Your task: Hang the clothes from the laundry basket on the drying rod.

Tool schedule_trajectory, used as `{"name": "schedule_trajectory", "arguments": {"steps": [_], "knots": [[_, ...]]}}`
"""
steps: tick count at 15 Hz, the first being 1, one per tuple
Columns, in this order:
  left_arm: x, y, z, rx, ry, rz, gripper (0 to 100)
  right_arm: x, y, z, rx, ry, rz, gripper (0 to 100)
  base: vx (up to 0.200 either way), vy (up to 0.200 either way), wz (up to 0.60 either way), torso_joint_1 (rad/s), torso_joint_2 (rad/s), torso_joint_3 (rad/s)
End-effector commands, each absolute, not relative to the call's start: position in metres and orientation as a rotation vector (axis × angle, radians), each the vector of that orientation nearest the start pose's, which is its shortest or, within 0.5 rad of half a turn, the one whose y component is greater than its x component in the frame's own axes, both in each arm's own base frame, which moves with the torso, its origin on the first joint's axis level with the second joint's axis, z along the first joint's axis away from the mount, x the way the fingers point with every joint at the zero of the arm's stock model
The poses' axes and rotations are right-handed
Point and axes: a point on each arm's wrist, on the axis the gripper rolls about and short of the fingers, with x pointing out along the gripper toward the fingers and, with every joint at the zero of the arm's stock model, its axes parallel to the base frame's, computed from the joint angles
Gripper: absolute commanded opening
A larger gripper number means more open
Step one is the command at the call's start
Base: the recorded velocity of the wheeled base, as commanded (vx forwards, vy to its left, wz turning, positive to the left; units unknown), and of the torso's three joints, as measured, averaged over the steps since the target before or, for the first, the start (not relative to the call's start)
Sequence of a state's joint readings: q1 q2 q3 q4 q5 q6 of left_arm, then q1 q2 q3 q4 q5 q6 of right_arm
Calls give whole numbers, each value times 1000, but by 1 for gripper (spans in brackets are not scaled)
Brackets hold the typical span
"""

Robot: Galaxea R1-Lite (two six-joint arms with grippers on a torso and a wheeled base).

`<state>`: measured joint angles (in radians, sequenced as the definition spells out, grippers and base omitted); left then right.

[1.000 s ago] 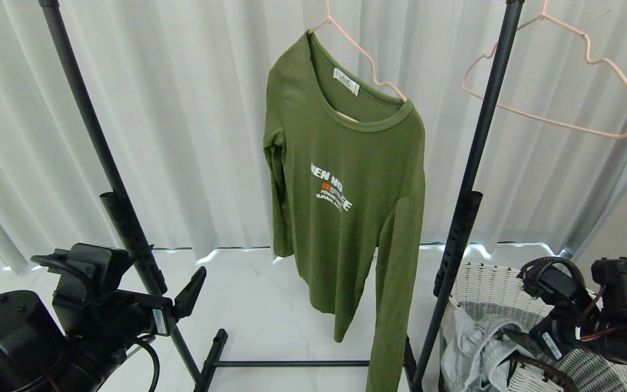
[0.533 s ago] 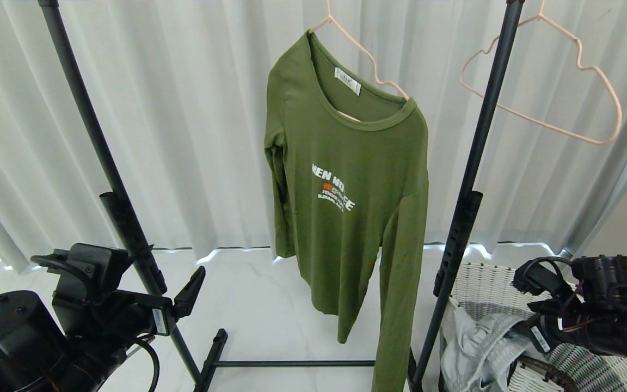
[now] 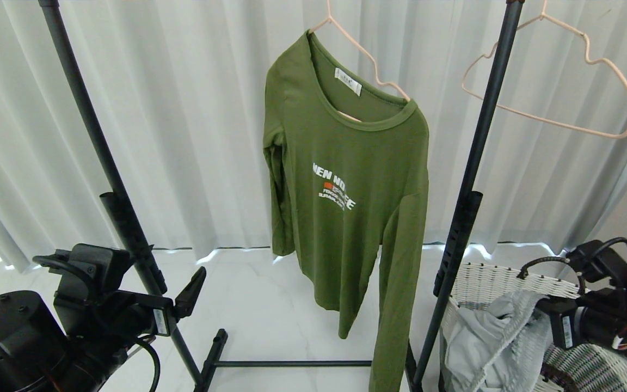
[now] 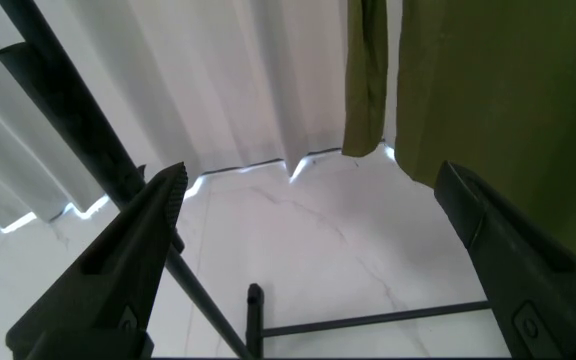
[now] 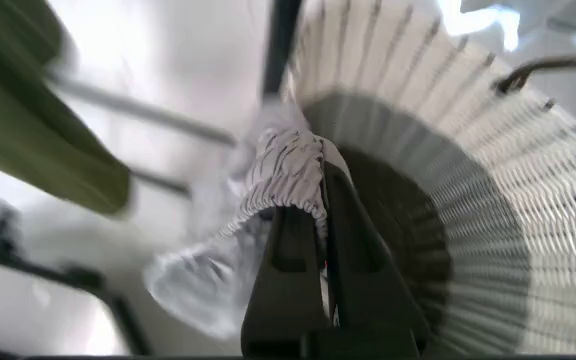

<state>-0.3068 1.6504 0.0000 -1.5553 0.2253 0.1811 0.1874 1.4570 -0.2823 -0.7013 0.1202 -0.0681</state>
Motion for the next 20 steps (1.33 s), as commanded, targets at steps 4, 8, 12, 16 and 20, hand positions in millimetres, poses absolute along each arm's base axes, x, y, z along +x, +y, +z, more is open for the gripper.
{"name": "schedule_trajectory", "arguments": {"steps": [4, 8, 12, 16, 20], "knots": [[178, -56, 109, 208, 86, -76, 100, 157, 38, 150, -13, 291, 341, 0, -100, 0, 0, 1, 0, 2], [177, -60, 109, 211, 87, -70, 100, 157, 38, 151, -15, 289, 343, 0, -200, 0, 0, 5, 5, 0], [177, -60, 108, 212, 90, -67, 100, 158, 38, 151, -15, 289, 343, 0, -150, 0, 0, -2, 3, 4], [177, -60, 108, 209, 90, -68, 100, 158, 38, 151, -14, 289, 344, 0, 0, 0, 0, 0, 0, 0], [177, -60, 108, 205, 91, -66, 100, 158, 38, 150, -16, 294, 348, 0, 0, 50, 0, 1, -1, 1]]}}
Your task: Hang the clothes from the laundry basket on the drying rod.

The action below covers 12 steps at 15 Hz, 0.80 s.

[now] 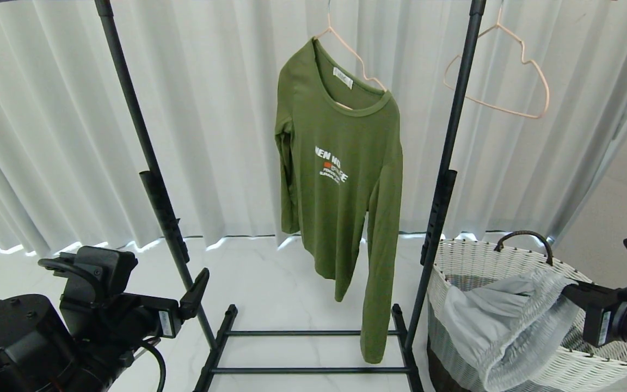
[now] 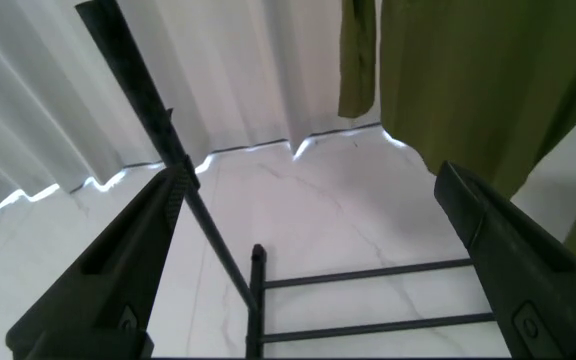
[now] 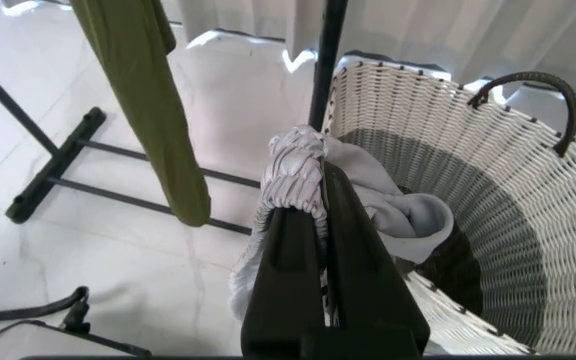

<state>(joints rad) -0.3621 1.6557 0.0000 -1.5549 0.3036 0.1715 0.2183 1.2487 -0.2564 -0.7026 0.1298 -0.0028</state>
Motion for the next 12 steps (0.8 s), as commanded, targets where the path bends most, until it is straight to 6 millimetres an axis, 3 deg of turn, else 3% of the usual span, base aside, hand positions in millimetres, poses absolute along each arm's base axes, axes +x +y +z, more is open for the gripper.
{"name": "schedule_trajectory", "arguments": {"steps": [1, 11, 12], "knots": [[177, -60, 108, 203, 89, -68, 100, 158, 38, 150, -16, 294, 348, 0, 0, 200, 0, 7, 2, 2], [177, -60, 108, 204, 89, -68, 100, 158, 39, 150, -18, 295, 352, 0, 0, 200, 0, 4, 2, 1], [177, -60, 108, 205, 90, -68, 100, 158, 39, 150, -18, 293, 352, 0, 0, 0, 0, 0, 0, 0]]}}
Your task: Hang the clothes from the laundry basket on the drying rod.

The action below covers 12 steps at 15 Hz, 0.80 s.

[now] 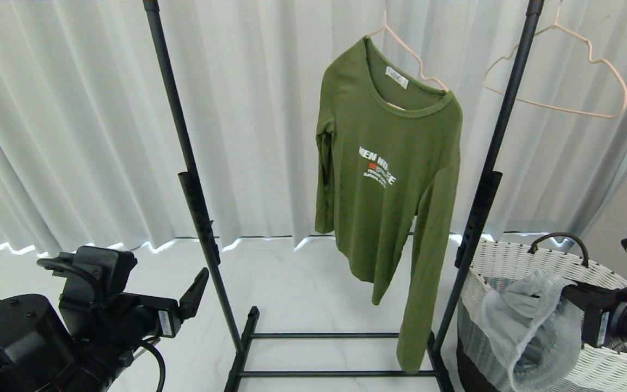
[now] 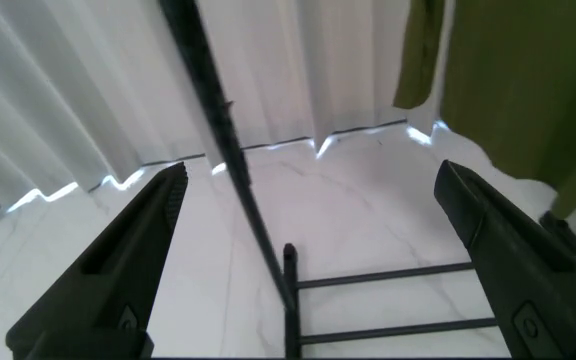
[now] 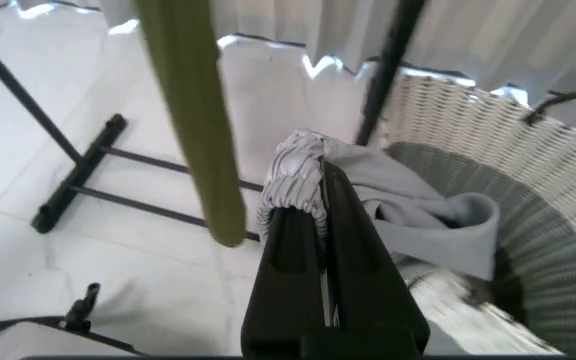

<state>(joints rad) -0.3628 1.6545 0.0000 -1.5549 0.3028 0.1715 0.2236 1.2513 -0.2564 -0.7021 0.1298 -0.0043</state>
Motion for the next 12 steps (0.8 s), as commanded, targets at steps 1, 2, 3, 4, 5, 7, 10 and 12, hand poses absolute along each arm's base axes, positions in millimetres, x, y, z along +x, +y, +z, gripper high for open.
{"name": "schedule_trajectory", "arguments": {"steps": [1, 2, 3, 4, 5, 7, 10, 12], "knots": [[177, -60, 108, 205, 90, -69, 100, 158, 39, 151, -18, 287, 353, 0, 0, 0, 0, 0, 0, 0], [176, -62, 109, 204, 84, -83, 100, 160, 40, 155, -9, 272, 358, 0, 0, 0, 0, 0, 0, 0], [173, -70, 109, 202, 79, -125, 100, 160, 40, 157, 4, 265, 394, 0, 0, 0, 0, 0, 0, 0], [171, -74, 109, 196, 79, -147, 100, 160, 41, 159, 18, 259, 428, 0, 0, 0, 0, 0, 0, 0], [170, -76, 109, 183, 80, -161, 100, 163, 43, 166, 28, 238, 492, 0, 0, 0, 0, 0, 0, 0], [170, -79, 107, 185, 87, -188, 100, 168, 45, 179, 38, 190, 584, 0, 0, 0, 0, 0, 0, 0], [168, -91, 109, 182, 71, -261, 100, 175, 49, 200, 41, 118, 697, 0, 0, 0, 0, 0, 0, 0], [172, -115, 116, 164, 17, -382, 100, 182, 53, 211, 44, 70, 730, 0, 0, 0, 0, 0, 0, 0]]}}
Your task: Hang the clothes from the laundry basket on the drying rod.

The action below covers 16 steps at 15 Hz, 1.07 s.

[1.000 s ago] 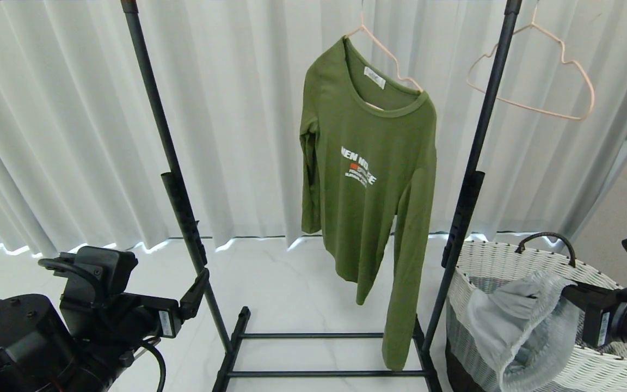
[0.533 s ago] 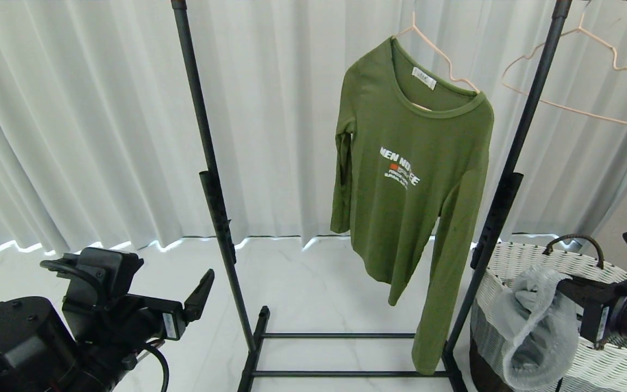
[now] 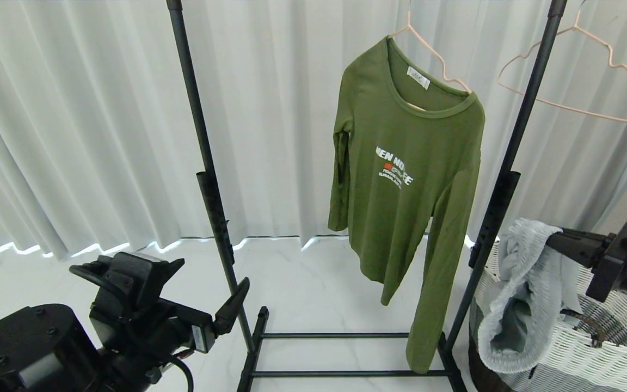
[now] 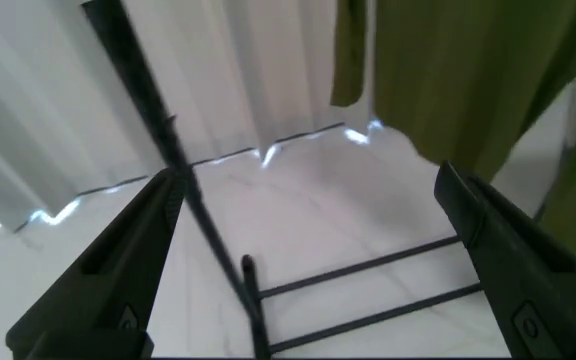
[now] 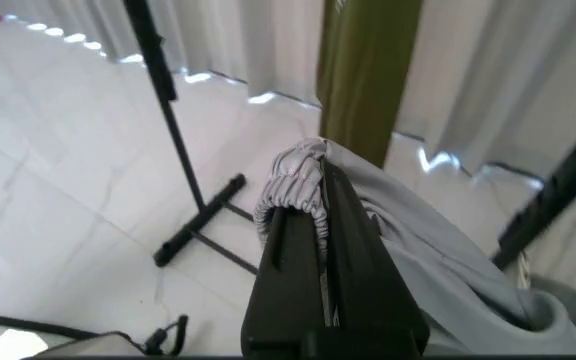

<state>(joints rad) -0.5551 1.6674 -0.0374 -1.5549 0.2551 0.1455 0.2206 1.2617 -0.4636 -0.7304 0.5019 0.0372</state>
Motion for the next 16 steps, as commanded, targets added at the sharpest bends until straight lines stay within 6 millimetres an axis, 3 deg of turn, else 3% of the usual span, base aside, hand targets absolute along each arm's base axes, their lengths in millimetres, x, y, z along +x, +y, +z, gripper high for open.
{"name": "schedule_trajectory", "arguments": {"steps": [1, 5, 9, 12, 16], "knots": [[176, -132, 114, 166, 13, -454, 100, 183, 56, 214, 61, 45, 746, 0, 0, 0, 0, 0, 0, 0], [189, -203, 106, 152, -29, -634, 100, 180, 68, 221, 140, 9, 814, 0, 0, 0, 0, 0, 0, 0], [173, -257, 101, 135, -78, -866, 100, 173, 85, 233, 158, -54, 929, 0, 0, 0, 0, 0, 0, 0], [179, -282, 67, 130, 5, -902, 100, 165, 98, 241, 199, -97, 1014, 0, 0, 0, 0, 0, 0, 0], [191, -297, 69, 14, 2, -922, 100, 160, 105, 241, 206, -94, 1061, 0, 0, 0, 0, 0, 0, 0]]}}
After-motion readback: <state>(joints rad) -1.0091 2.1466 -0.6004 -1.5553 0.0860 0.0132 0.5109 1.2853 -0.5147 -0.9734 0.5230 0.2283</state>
